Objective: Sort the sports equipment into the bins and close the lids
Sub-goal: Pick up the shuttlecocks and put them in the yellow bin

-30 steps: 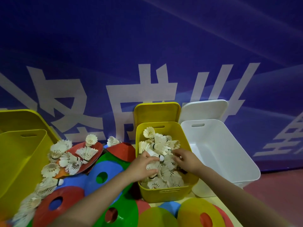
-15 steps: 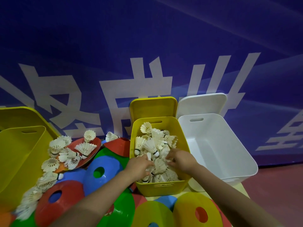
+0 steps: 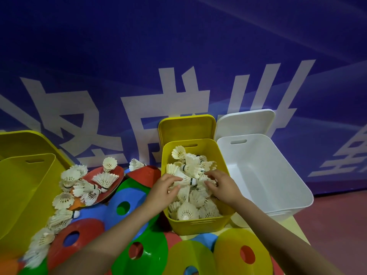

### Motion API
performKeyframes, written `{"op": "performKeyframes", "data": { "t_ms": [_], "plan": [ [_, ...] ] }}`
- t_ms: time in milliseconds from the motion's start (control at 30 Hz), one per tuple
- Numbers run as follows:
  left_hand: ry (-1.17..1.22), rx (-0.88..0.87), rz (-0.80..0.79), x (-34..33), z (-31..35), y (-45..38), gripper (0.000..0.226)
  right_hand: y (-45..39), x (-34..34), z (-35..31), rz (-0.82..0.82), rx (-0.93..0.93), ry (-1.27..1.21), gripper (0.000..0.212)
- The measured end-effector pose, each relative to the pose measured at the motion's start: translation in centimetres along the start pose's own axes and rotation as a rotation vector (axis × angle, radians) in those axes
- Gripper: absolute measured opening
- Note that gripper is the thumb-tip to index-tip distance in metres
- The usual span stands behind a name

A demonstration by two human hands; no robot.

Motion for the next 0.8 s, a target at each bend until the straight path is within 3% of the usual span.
{"op": "performKeyframes", "data": {
  "t_ms": [267, 533, 733, 800],
  "plan": [
    [0.080, 0.078, 0.133, 7.2, -5.0, 0.4, 0.024, -2.9, -3.2, -8.1, 0.054, 0.029, -0.181, 0.029],
    [-0.107, 0.255, 0.308, 18.0, -14.8, 2.0, 0.027, -7.2, -9.7, -17.3, -0.001, 0.039, -0.222, 0.029],
    [-0.198, 0.563, 0.157, 21.0, -23.4, 4.3, 0.053, -10.3, -15.7, -19.0, -0.096, -0.052, -0.147, 0.032],
    [-0.213, 0.591, 0.087, 20.6, -24.9, 5.1, 0.055, -11.4, -17.4, -18.9, -0.107, -0.092, -0.115, 0.032]
  ]
}}
Point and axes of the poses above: each hand's wrist, its own y-axis away from the middle knuckle, its own x-axis out of the back of the hand, z = x × y, the point moved 7 cm from there along -y, towards the middle knuckle, and after that the axes turned 8 degrees about z, right-handed, at the moved point
